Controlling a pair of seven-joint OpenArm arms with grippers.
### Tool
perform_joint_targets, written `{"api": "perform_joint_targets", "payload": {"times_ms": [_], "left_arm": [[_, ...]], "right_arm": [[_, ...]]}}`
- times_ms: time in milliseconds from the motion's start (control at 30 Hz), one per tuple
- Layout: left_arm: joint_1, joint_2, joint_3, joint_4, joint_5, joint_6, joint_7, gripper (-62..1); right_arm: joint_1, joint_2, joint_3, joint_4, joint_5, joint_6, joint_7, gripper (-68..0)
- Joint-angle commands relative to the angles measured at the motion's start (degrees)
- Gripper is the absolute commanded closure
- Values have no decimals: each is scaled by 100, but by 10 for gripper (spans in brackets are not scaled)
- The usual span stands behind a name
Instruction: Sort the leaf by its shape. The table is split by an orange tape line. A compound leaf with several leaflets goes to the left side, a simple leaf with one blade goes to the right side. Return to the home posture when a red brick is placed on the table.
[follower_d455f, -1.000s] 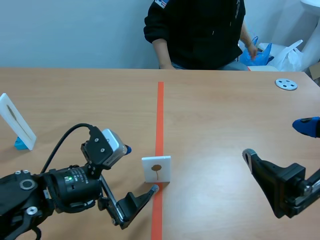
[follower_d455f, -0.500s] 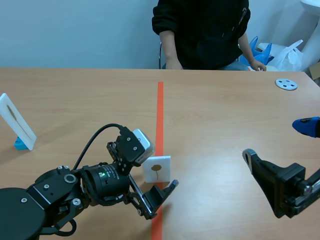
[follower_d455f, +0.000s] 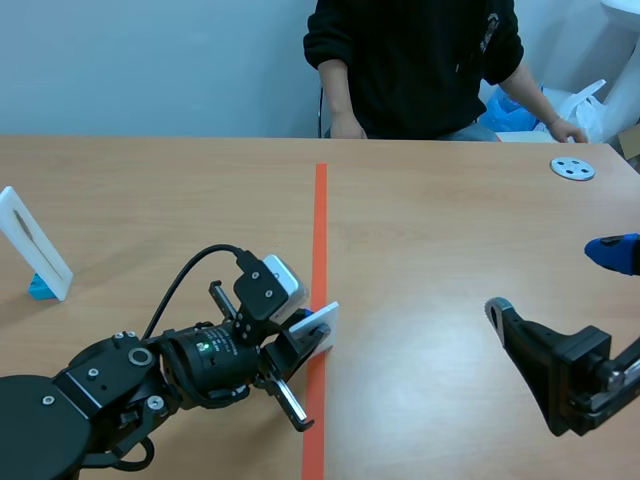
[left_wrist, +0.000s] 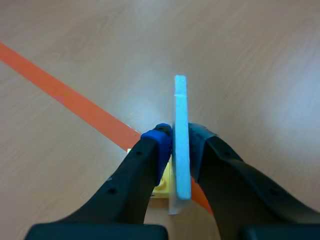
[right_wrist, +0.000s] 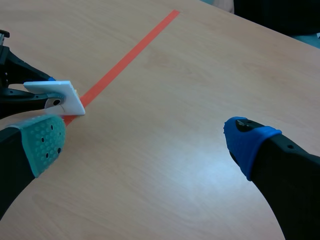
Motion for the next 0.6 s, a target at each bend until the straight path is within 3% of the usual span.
{"api": "perform_joint_targets", "payload": {"times_ms": [0, 233, 400, 567], "left_arm": [[-46, 24, -11, 136, -39, -7, -26, -43], [107, -24, -31, 535, -201, -11, 232, -38], [730, -262, -319, 1821, -1040, -9, 855, -38], [1626, -345, -1073, 3029, -1711, -7, 1333, -38]], "right_arm": [[66, 31, 48, 72, 57, -4, 70, -679], [66, 31, 48, 72, 57, -4, 70, -679], [66, 31, 48, 72, 57, -4, 76, -679], [66, 31, 48, 72, 57, -4, 74, -679]]}}
